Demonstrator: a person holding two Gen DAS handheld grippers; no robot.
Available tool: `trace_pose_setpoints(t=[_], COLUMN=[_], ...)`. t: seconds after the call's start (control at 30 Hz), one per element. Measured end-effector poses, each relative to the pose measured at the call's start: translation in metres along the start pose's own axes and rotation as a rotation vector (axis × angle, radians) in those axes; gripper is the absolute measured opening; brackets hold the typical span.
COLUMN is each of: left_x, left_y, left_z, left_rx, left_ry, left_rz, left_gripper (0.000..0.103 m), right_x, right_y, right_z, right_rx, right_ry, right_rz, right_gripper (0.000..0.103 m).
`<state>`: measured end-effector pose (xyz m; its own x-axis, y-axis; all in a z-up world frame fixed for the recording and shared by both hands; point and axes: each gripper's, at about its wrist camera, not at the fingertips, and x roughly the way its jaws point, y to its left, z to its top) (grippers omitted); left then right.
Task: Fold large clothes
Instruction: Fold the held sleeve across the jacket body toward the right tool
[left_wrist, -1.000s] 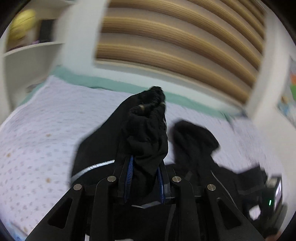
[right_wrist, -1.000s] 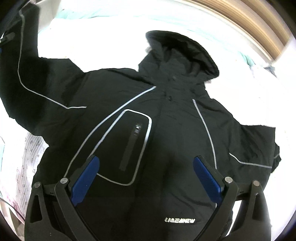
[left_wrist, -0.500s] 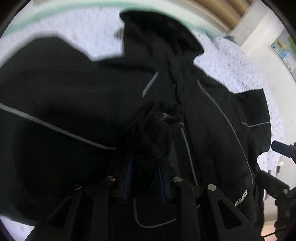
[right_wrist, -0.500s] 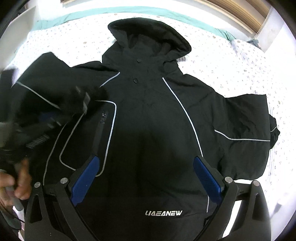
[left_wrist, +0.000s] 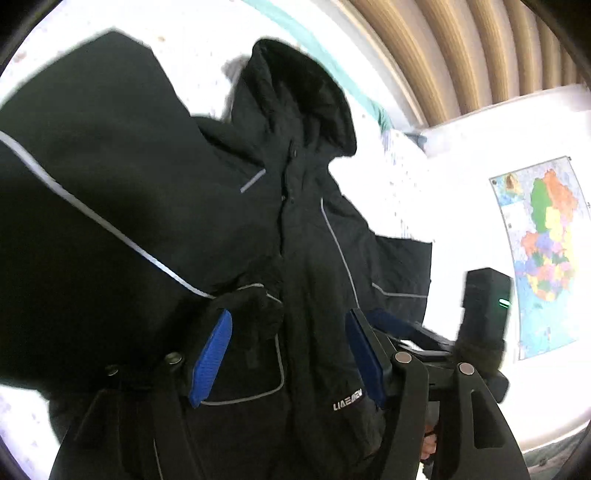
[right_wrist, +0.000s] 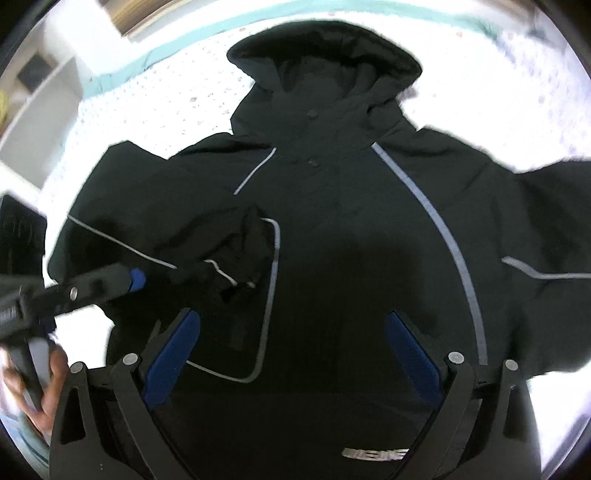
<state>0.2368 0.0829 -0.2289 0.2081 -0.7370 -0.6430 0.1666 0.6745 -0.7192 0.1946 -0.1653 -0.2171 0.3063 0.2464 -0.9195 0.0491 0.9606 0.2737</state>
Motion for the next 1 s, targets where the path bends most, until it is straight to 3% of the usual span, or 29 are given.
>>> trace_pose_setpoints(t=[0.17, 0.23, 0.3, 0.4, 0.47, 0.5, 0.53, 0.73, 0.87, 1.0], left_x=[-0.034, -0.047, -0.054, -0.061, -0.075, -0.081, -0.086, -0.094, -0.075, -0.031], left_y=[-0.016, -0.014, -0.007, 0.004, 0.001, -0.002, -0.004, -0.014, -0.019, -0.022], left_z=[0.001, 0.003, 0.004, 0.005, 0.004, 0.004, 0.006, 0.024, 0.028, 0.028], left_rx=[0.064, 0.061, 0.037, 0.005, 0.013, 0.02, 0.024, 0.058, 0.081, 0.138], left_ry=[-0.091, -0.123, -0.14, -0.183, -0.25, -0.274, -0.292, -0.326, -0.279, -0.194], left_rz=[0.093, 0.155, 0.169, 0.21, 0.259, 0.276, 0.286, 0.303, 0.289, 0.328], left_gripper=[0.066, 0.065, 0.066, 0.064, 0.064, 0.064, 0.064, 0.064, 0.064, 0.064], right_x=[0.041, 0.057, 0.079, 0.106, 0.095, 0.086, 0.076, -0.003, -0.05, -0.066], right_y=[0.016, 0.02, 0.028, 0.039, 0.04, 0.039, 0.036, 0.002, -0.027, -0.059], right_z=[0.013, 0.018, 0.021, 0.019, 0.017, 0.016, 0.016, 0.019, 0.022, 0.021], right_rx=[0.019, 0.034, 0.043, 0.019, -0.007, -0.017, -0.025, -0.042, -0.068, -0.112], right_ry=[0.057, 0.074, 0.104, 0.153, 0.099, 0.068, 0.037, -0.146, -0.243, -0.256], right_rz=[0.09, 0.114, 0.138, 0.098, 0.071, 0.071, 0.093, -0.003, -0.123, -0.261], right_gripper=[0.094, 0.094, 0.093, 0.081, 0.06, 0.04, 0.03, 0.029, 0.029, 0.029])
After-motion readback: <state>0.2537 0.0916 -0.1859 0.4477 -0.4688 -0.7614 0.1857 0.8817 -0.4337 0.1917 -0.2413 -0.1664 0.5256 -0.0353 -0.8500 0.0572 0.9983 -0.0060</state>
